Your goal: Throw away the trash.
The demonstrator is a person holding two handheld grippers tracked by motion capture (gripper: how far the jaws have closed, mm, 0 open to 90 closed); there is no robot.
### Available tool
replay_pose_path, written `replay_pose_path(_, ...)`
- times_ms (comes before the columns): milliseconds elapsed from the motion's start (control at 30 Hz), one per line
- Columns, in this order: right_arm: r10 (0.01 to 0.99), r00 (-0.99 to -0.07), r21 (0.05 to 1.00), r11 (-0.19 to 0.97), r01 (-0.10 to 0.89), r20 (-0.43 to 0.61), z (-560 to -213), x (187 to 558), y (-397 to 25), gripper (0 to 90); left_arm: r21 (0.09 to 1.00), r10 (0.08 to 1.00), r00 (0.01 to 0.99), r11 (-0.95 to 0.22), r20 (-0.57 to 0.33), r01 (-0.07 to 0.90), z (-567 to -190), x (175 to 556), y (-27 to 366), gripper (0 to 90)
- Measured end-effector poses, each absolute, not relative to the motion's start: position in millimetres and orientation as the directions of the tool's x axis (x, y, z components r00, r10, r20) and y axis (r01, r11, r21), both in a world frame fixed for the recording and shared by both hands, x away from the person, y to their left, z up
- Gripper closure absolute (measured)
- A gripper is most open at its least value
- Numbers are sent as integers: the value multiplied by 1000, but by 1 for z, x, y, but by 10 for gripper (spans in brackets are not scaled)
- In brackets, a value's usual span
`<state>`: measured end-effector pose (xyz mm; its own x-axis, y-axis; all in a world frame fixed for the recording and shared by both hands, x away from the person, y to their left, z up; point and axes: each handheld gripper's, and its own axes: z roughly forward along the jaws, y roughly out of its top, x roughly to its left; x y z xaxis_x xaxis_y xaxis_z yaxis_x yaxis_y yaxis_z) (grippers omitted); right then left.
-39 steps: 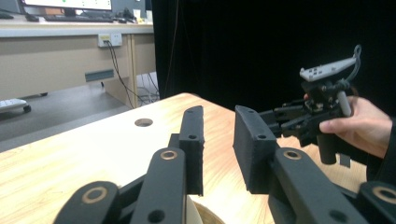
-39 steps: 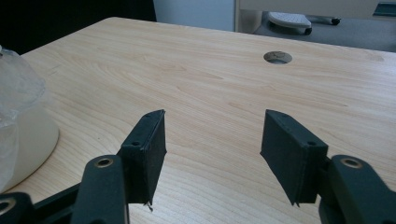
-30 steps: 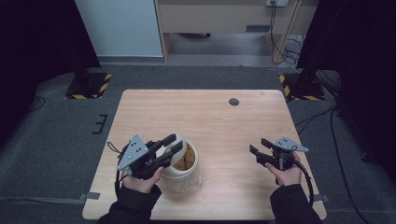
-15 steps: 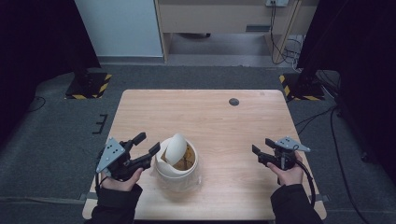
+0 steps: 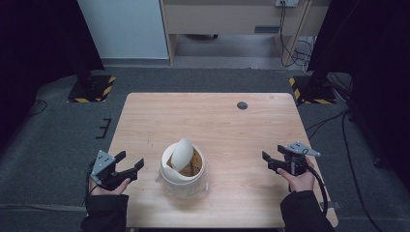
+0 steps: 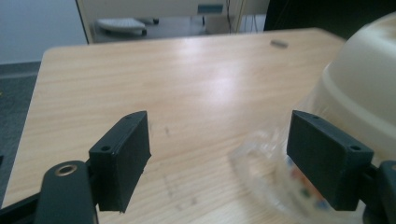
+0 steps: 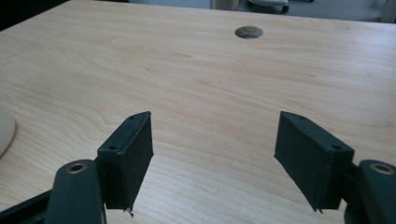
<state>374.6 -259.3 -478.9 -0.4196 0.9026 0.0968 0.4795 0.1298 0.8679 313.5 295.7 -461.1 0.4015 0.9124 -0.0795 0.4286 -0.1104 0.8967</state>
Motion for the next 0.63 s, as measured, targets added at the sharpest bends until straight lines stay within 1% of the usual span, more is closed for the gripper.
replay_pose_path(33,906,-413,861,134,492,95,-481,376,-260,265,873,912,404,-139,-71,467,-470,318,298,202)
replay_pose_path(67,906,-413,861,134,492,95,-481,376,-260,265,873,912,404,-139,-71,467,-470,318,298,199)
replay_pose_path(267,918,-386,815,156,558,88,-492,380,-265,237,777,909,412,-216,-60,591,-494,330,301,173)
replay_pose_path(300,920,-383,795,169,582,86,-497,382,-267,230,751,908,415,-234,-57,617,-500,334,302,170)
replay_pose_path(633,924,-378,740,210,639,64,-505,385,-273,197,689,904,425,-289,-31,665,-514,340,305,149)
